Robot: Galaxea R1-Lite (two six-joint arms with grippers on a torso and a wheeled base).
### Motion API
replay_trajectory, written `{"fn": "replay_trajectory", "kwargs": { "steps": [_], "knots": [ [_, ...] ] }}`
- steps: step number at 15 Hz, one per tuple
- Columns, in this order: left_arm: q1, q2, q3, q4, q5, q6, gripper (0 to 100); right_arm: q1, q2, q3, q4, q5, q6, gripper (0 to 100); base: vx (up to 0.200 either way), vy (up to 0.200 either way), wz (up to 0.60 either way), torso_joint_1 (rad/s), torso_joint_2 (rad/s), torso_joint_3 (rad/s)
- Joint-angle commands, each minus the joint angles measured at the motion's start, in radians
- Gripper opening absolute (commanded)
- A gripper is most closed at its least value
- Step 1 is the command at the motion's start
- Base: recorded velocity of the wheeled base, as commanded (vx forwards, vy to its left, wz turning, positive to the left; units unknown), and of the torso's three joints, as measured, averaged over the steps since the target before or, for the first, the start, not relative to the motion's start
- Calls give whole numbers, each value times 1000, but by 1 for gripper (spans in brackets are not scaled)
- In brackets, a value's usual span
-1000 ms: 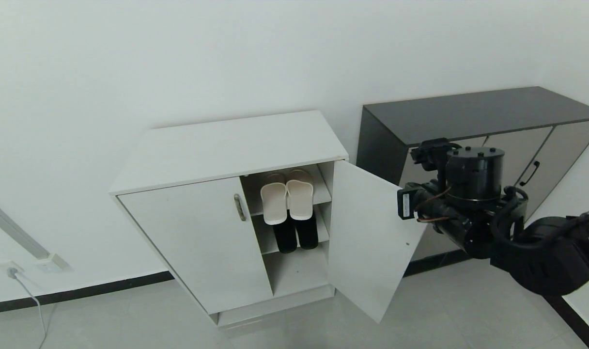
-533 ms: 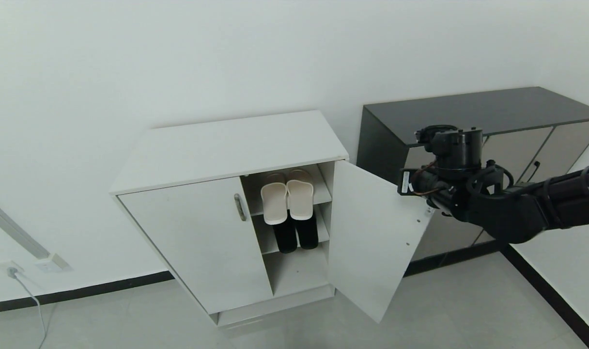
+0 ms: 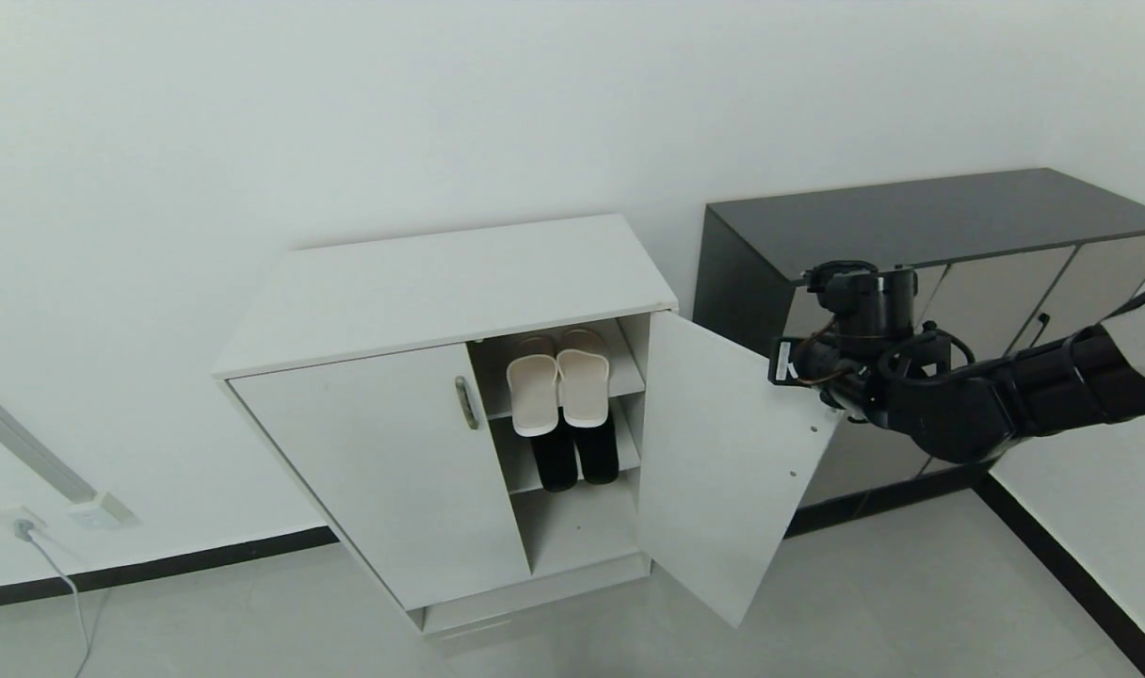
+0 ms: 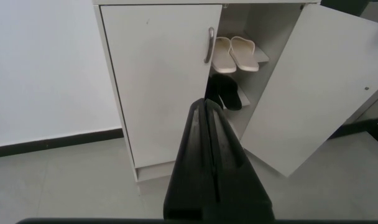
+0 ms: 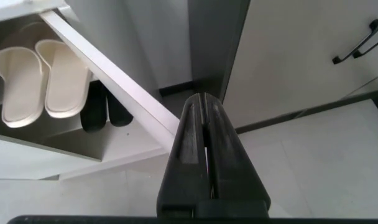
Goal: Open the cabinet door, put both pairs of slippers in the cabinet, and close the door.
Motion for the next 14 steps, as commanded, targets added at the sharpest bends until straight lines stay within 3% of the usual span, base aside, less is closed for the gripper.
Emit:
{"fn": "replay_trajectory", "kwargs": {
  "steps": [1,8,14],
  "knots": [
    [0,2,0,0,0,0,0,-1,12,2,-1,0,0,0,0,0,0,0,0,0],
    [0,2,0,0,0,0,0,22,15,25,1,0,0,0,0,0,0,0,0,0],
    [0,0,0,0,0,0,0,174,-25,100,-7,-4,8,0,0,0,0,0,0,0]
  ]
}}
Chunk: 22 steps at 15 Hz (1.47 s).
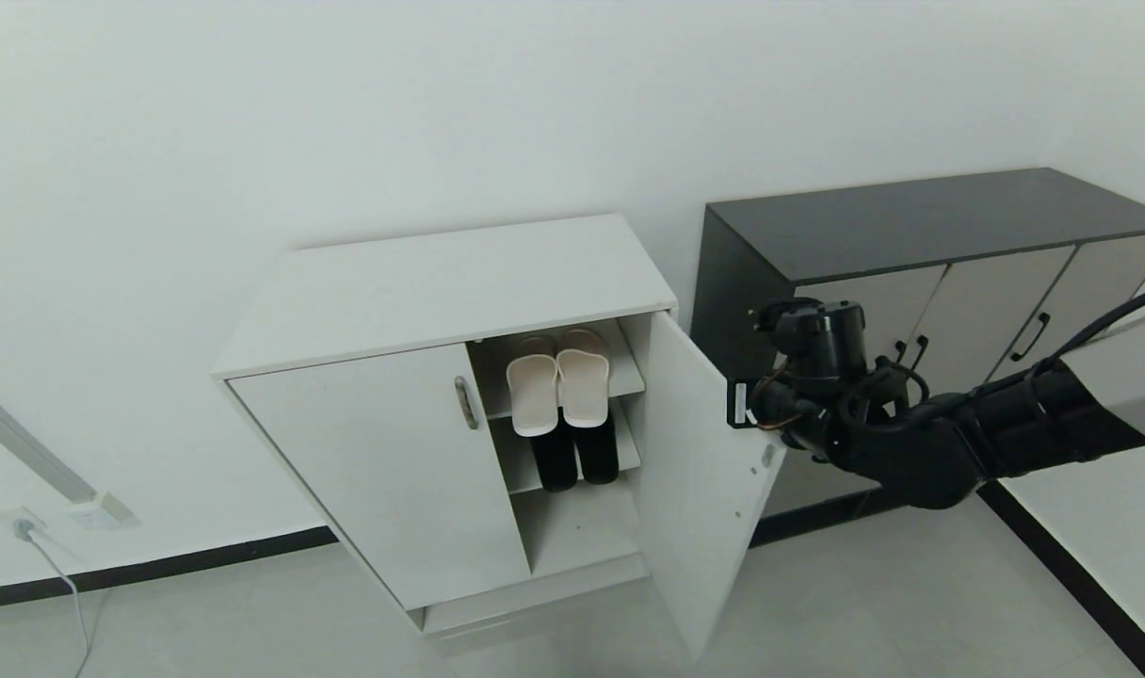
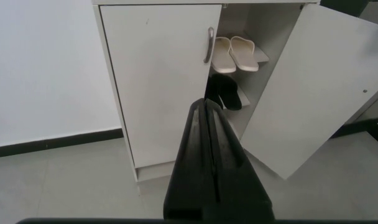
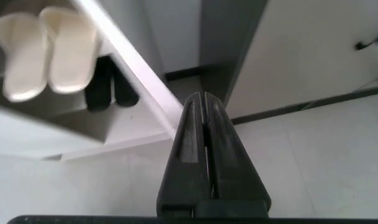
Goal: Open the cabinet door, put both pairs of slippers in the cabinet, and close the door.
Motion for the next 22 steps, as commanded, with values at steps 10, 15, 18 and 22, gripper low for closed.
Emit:
{"fn": "replay_trajectory", "kwargs": {
  "steps": [10,15,18,22],
  "knots": [
    [0,0,0,0,0,0,0,117,-74,178,-209,62,-69,0,0,0,0,0,0,0],
    [0,2,0,0,0,0,0,149,-74,212,-212,78,-74,0,0,0,480,2,2,4],
    [0,0,0,0,0,0,0,149,-77,241,-237,116,-75,0,0,0,400,10,3,2],
    [0,0,0,0,0,0,0,149,-71,325,-373,216,-95,0,0,0,0,0,0,0]
  ]
}}
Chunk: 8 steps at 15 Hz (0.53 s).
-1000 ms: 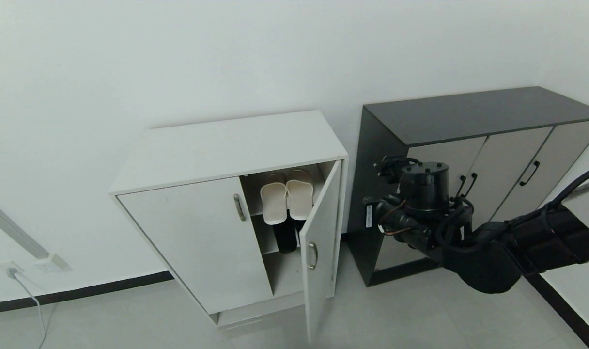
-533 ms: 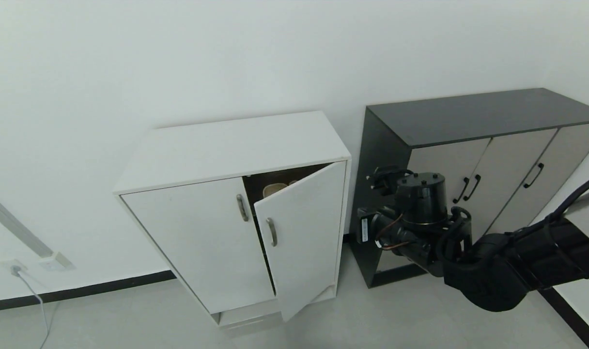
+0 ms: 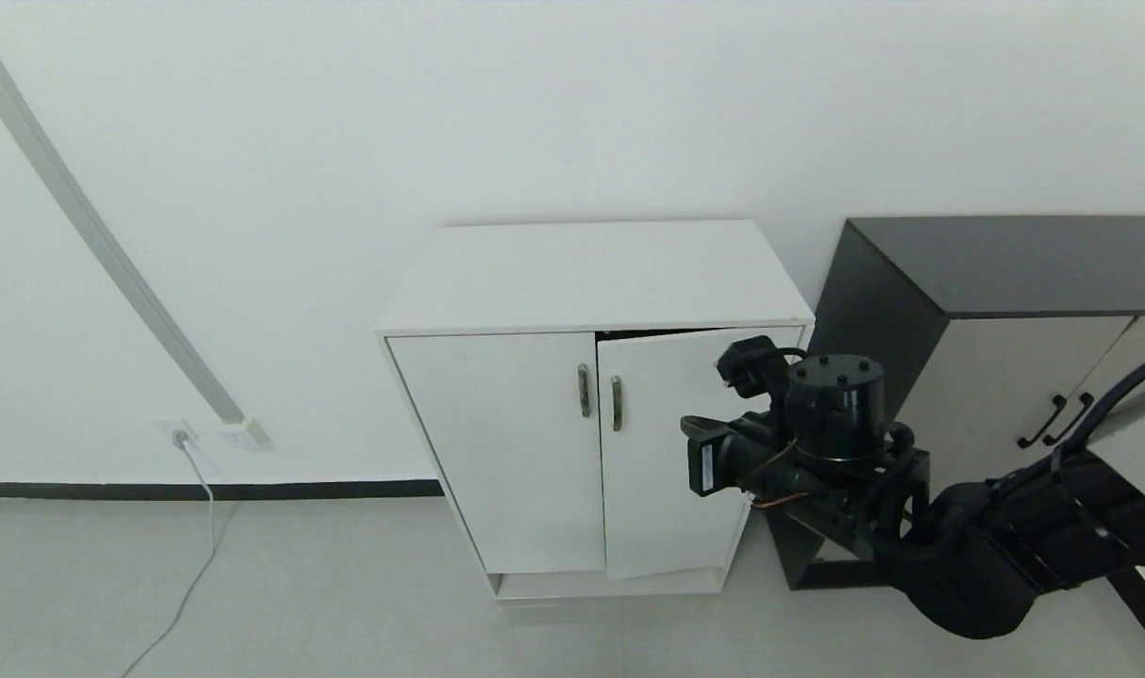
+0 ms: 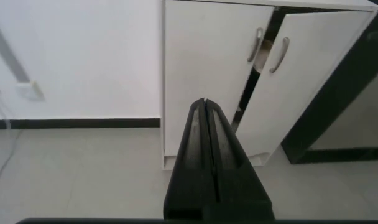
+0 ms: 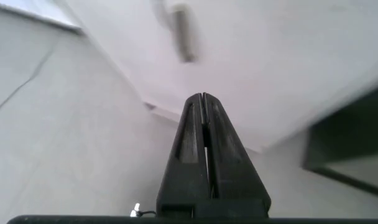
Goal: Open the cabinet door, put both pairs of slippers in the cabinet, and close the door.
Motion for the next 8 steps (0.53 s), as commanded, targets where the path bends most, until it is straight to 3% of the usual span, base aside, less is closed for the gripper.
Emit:
{"fn": "replay_trajectory", "kwargs": {
  "steps": [1,8],
  "knots": [
    [-1,2,0,1,1,0,0,2,7,39,-27,12,-14,0,0,0,0,0,0,0],
    [-1,2,0,1,1,0,0,16,38,254,-250,145,-63,0,0,0,0,0,0,0]
  ]
}}
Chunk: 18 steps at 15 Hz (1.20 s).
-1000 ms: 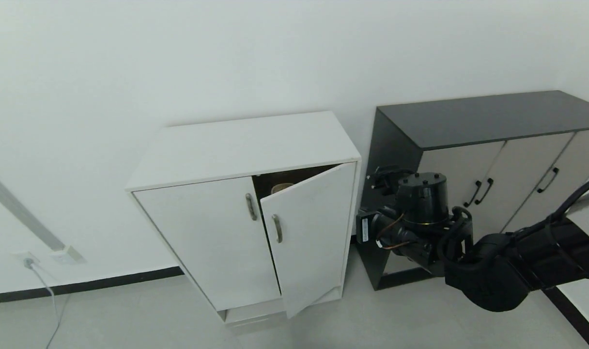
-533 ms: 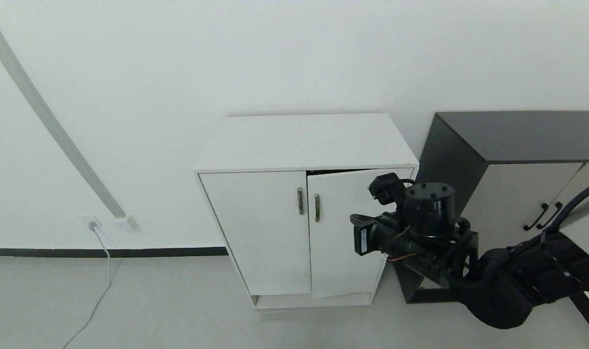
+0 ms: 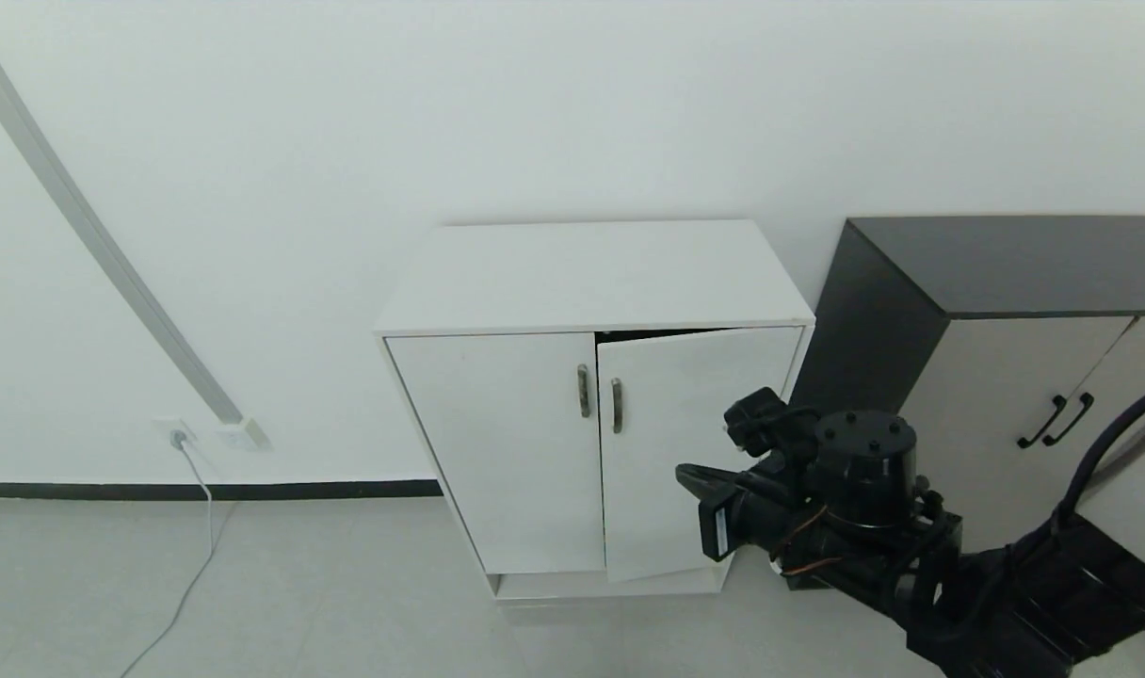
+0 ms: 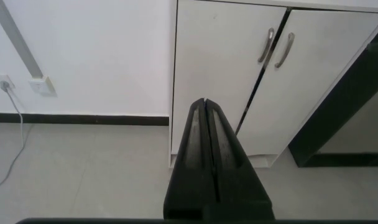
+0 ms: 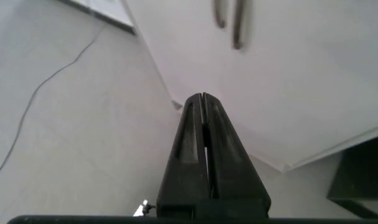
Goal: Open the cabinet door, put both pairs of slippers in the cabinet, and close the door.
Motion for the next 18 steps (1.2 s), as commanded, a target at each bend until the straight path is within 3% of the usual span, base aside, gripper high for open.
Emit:
{"fn": "replay_trajectory", "kwargs": {
  "steps": [1,4,9,18],
  "knots": [
    [0,2,0,0,0,0,0,16,53,43,-49,3,-7,0,200,0,0,-2,2,-2],
    [0,2,0,0,0,0,0,28,112,52,-122,3,-29,0,200,0,0,-7,2,5],
    [0,2,0,0,0,0,0,33,119,52,-129,3,-30,0,200,0,0,10,3,3],
    [0,0,0,0,0,0,0,-1,194,-76,-128,-5,-21,0,0,0,0,0,0,0]
  ]
}}
